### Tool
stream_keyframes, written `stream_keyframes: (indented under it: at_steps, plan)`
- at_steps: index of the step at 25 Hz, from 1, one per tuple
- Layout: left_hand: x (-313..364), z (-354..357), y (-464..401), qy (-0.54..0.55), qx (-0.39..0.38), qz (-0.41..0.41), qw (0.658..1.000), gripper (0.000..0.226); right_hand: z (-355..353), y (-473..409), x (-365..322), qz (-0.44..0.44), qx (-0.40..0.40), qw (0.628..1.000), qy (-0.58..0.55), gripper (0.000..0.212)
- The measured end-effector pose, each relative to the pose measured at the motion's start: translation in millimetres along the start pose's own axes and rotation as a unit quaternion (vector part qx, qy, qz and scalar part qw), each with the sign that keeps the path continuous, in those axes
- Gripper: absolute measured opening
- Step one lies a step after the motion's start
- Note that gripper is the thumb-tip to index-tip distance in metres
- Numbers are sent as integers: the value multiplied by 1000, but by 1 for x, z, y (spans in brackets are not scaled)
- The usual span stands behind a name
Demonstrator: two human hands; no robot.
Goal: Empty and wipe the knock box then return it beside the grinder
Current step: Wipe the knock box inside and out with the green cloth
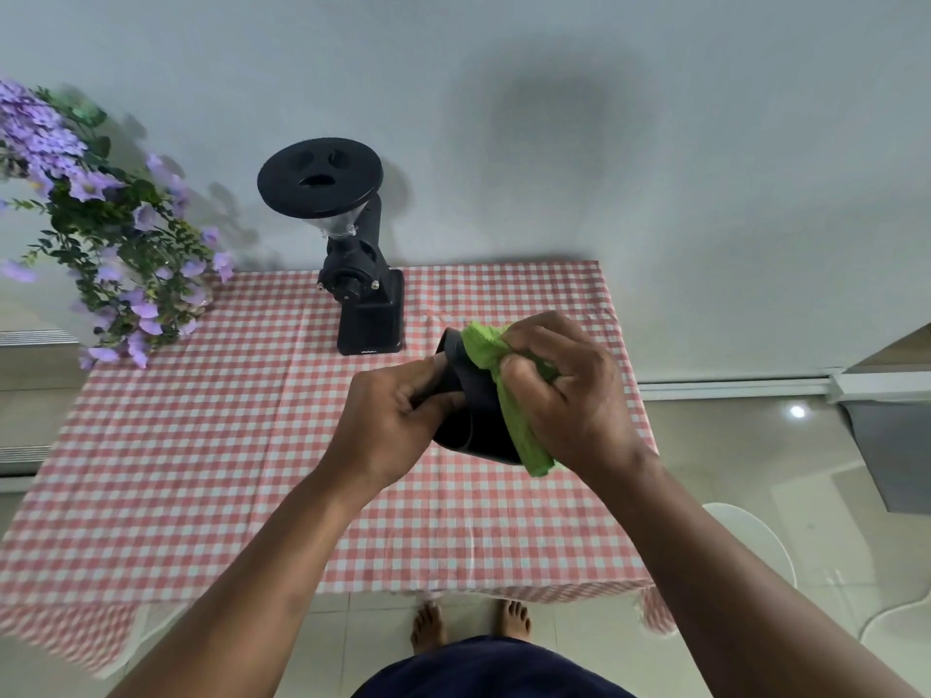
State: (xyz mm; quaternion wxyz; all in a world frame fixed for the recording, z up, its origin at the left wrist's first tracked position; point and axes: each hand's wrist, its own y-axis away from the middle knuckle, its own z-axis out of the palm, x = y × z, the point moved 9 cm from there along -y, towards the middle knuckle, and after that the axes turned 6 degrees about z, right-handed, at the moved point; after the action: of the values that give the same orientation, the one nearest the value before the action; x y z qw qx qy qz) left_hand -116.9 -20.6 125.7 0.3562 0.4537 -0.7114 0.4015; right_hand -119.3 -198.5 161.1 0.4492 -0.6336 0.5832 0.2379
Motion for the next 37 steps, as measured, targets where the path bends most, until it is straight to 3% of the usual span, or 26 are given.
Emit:
stream_keyframes:
  at_steps: [4, 7, 9, 12, 15, 19, 25, 31, 34, 37]
  plan:
    - [1, 3, 1, -2, -29, 15, 999, 39, 6, -15, 18, 103, -64, 992, -26, 20]
    - [7, 6, -4, -28, -42, 12, 999, 41, 2, -20, 4, 104, -77, 985, -114, 22]
    - [9, 5, -8, -54, -44, 5, 998, 38, 4, -14, -21, 30, -87, 989, -113, 24]
    - [7, -4, -12, -77, -12, 16, 997, 46, 12, 17, -42, -142, -44, 989, -4, 20]
    - [5, 0, -8, -79, -8, 29, 996, 37, 9, 42, -19, -191, -4, 981, 17, 18]
    - [-1, -4, -4, 12, -5, -1, 1000, 25, 17, 73, -4, -229, -2, 972, 48, 20]
    - [21, -14, -13, -57, -2, 36, 998, 44, 12, 30, -16, -165, 28, 985, -48, 22]
    - [10, -31, -11, -51, 71, 24, 996, 14, 15, 7, -23, -86, 20, 991, -97, 21]
    - [10, -34, -9, -7, 77, 24, 997, 33, 15, 2, -11, -41, 16, 993, -109, 24]
    - [6, -35, -7, -6, 78, 6, 997, 34, 22, 24, -22, -127, 13, 992, -4, 23]
